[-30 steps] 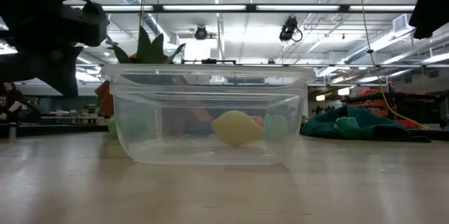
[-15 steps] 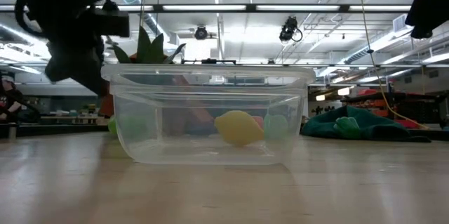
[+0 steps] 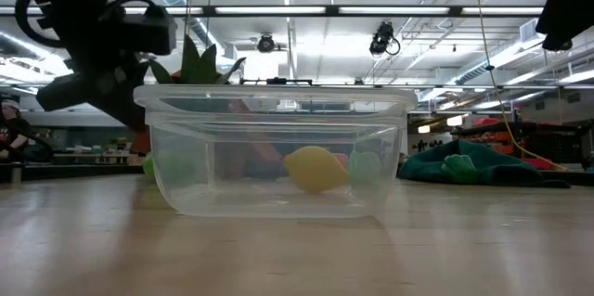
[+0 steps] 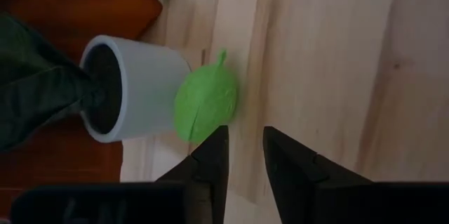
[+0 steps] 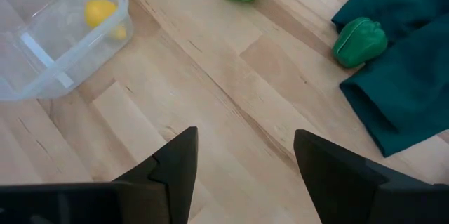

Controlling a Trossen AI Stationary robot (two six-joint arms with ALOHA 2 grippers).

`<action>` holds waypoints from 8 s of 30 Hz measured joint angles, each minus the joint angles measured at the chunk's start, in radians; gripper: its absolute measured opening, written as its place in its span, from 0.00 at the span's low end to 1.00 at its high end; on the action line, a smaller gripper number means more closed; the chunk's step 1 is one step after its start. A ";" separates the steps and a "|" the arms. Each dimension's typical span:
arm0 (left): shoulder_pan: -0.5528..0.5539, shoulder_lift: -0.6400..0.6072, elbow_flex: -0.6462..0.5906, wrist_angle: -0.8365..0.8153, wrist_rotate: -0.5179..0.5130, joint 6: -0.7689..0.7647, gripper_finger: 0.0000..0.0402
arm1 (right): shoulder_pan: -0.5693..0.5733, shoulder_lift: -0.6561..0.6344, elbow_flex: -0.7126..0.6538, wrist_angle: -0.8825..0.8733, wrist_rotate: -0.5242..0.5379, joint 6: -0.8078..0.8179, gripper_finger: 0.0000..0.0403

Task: Pick and placing Produce into tupperware
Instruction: Put the melon into the transparent bin

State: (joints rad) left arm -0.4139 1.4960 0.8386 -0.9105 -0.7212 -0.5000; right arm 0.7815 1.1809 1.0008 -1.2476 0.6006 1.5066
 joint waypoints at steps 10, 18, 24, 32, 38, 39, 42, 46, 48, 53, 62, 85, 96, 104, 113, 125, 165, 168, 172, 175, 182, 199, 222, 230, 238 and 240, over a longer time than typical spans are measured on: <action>0.025 0.000 -0.011 -0.004 0.003 0.280 0.26 | 0.000 0.000 0.000 0.000 0.008 0.000 0.49; 0.025 0.000 -0.011 -0.004 0.004 0.276 0.21 | 0.000 0.000 0.000 0.003 0.025 0.001 0.49; 0.033 0.000 -0.011 0.031 0.005 0.223 0.21 | 0.000 0.000 0.000 0.008 0.024 0.001 0.49; 0.096 0.000 -0.011 0.099 0.014 0.134 0.40 | 0.000 0.000 0.000 0.010 0.020 -0.011 0.49; 0.109 0.000 -0.011 0.100 0.031 0.128 0.62 | 0.000 0.000 0.000 0.019 0.018 -0.016 0.49; 0.109 0.000 -0.011 0.100 0.030 0.129 0.66 | 0.000 0.000 0.000 0.019 0.018 -0.016 0.49; 0.109 0.000 -0.018 0.115 0.030 0.169 0.76 | 0.000 0.000 0.000 0.019 0.018 -0.017 0.49; 0.123 0.000 -0.068 0.185 0.047 0.218 0.85 | 0.000 0.000 0.000 0.026 0.018 -0.018 0.49; 0.135 0.001 -0.089 0.194 0.066 0.221 0.87 | 0.000 0.000 0.000 0.028 0.017 -0.018 0.49; 0.180 0.001 -0.106 0.193 0.063 0.251 0.86 | 0.000 0.000 0.000 0.044 0.018 -0.018 0.49; 0.278 0.001 -0.113 0.278 0.163 0.443 0.83 | 0.000 0.000 0.000 0.051 0.018 -0.018 0.49; 0.382 0.002 -0.073 0.300 0.171 0.643 0.81 | 0.000 0.000 0.000 0.052 0.019 -0.017 0.49; 0.385 0.010 -0.061 0.309 0.188 0.701 0.81 | 0.000 0.000 0.000 0.053 0.024 -0.017 0.49; 0.385 0.011 -0.061 0.320 0.193 0.806 0.81 | 0.000 0.000 0.000 0.052 0.039 -0.017 0.49; 0.385 0.011 -0.061 0.323 0.262 0.831 0.81 | 0.000 0.004 0.000 0.060 0.047 -0.017 0.49; 0.390 0.029 -0.060 0.324 0.236 0.853 0.74 | 0.000 0.004 0.000 0.068 0.058 -0.017 0.49; 0.403 0.127 -0.059 0.278 0.150 0.686 0.66 | 0.000 0.062 0.000 0.114 0.058 -0.017 0.49; 0.399 0.127 -0.059 0.278 0.151 0.686 0.58 | 0.000 0.062 0.000 0.116 0.058 -0.017 0.49; 0.391 0.127 -0.059 0.279 0.165 0.667 0.50 | 0.000 0.062 0.000 0.117 0.058 -0.017 0.49; 0.377 0.127 -0.055 0.278 0.185 0.645 0.46 | 0.000 0.062 0.000 0.116 0.058 -0.017 0.49; 0.327 0.128 0.041 0.274 0.232 0.604 0.41 | 0.000 0.061 0.000 0.117 0.059 -0.017 0.49; 0.316 0.127 0.197 0.234 0.229 0.529 0.29 | 0.000 0.061 0.000 0.117 0.054 -0.017 0.49; 0.315 0.127 0.196 0.195 0.229 0.484 0.30 | 0.000 0.061 0.000 0.119 0.051 -0.025 0.49; 0.305 0.127 0.196 0.083 0.230 0.291 0.29 | 0.000 0.061 0.000 0.121 0.032 -0.025 0.49; 0.254 0.127 0.196 -0.029 0.229 0.032 0.33 | 0.001 0.061 0.000 0.121 0.029 -0.025 0.49; 0.238 0.127 0.196 -0.051 0.229 -0.015 0.35 | 0.001 0.061 0.000 0.120 0.029 -0.025 0.49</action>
State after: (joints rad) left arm -0.1761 1.6234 1.0344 -0.9616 -0.4922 -0.5152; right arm 0.7821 1.2419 1.0012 -1.1275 0.6292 1.4818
